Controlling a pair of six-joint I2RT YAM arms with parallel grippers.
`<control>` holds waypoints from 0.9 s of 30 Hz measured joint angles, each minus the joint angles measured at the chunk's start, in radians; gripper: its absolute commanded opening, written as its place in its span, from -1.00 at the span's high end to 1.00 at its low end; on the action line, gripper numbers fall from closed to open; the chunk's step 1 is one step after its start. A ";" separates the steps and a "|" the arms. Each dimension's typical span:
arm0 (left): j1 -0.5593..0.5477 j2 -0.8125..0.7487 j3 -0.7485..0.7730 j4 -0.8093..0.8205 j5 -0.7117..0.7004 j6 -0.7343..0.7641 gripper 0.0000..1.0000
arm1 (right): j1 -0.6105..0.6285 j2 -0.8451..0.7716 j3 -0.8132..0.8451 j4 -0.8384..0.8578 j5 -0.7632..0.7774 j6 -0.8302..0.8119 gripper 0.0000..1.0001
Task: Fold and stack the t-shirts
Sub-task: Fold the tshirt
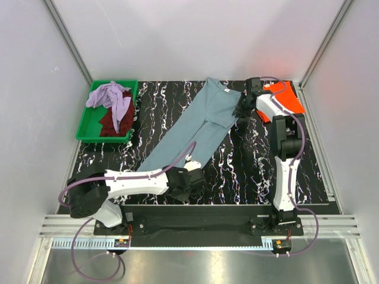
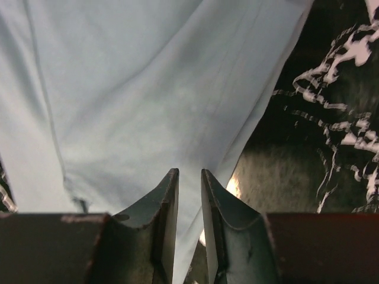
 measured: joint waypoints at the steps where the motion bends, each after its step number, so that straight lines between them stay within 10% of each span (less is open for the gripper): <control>1: -0.004 0.000 0.011 -0.010 0.004 -0.004 1.00 | 0.000 0.012 0.010 -0.001 0.014 0.002 0.44; 27: -0.072 0.312 0.421 0.023 0.193 -0.061 0.70 | -0.003 0.413 0.621 -0.103 -0.053 -0.098 0.36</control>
